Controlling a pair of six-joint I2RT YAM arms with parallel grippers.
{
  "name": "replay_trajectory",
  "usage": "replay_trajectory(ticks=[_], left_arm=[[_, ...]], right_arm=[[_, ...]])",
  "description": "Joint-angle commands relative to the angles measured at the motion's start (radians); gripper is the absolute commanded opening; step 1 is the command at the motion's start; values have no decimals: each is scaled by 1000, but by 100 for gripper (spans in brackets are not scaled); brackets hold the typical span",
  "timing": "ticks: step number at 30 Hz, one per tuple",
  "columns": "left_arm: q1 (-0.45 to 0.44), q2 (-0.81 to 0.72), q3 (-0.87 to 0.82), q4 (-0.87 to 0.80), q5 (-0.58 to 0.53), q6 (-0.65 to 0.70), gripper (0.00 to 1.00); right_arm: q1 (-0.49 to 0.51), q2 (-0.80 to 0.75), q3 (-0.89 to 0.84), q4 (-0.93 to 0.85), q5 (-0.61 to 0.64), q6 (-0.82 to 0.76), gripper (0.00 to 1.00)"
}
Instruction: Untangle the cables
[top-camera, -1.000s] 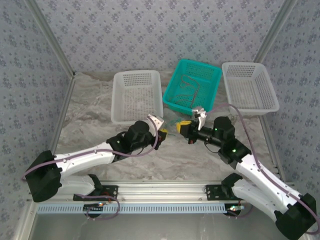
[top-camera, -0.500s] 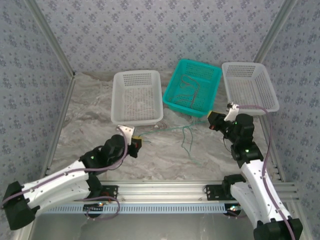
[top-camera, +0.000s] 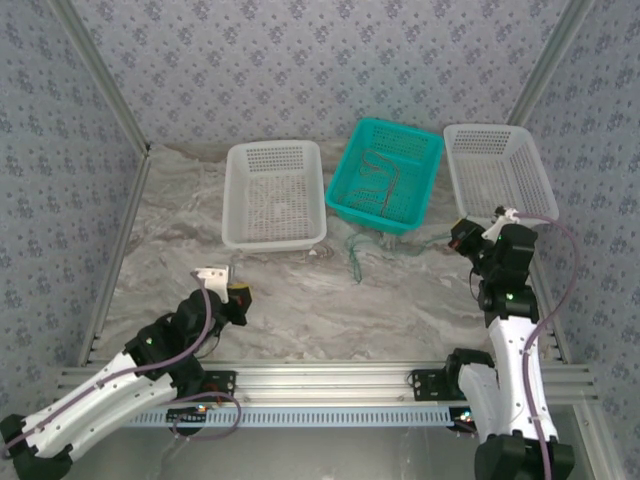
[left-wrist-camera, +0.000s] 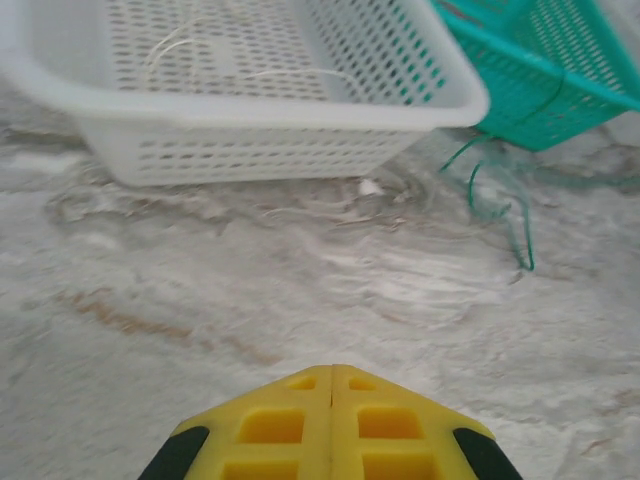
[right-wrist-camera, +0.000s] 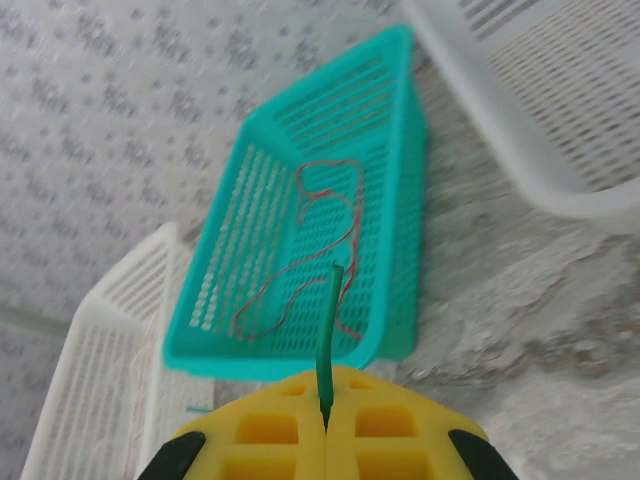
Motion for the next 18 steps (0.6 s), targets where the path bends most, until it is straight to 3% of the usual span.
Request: replay_trajectory(ticks=[1, 7, 11, 13, 18], left_arm=[[10, -22, 14, -101, -61, -6, 0], [13, 10, -3, 17, 32, 25, 2], [14, 80, 1, 131, 88, -24, 31], [14, 128, -1, 228, 139, -63, 41], [14, 352, 32, 453, 258, -188, 46]], right_arm=[[-56, 5, 24, -4, -1, 57, 0], [-33, 43, 0, 74, -178, 90, 0], [42, 55, 54, 9, -191, 40, 0], [88, 48, 80, -26, -159, 32, 0], [190, 44, 148, -76, -86, -7, 0]])
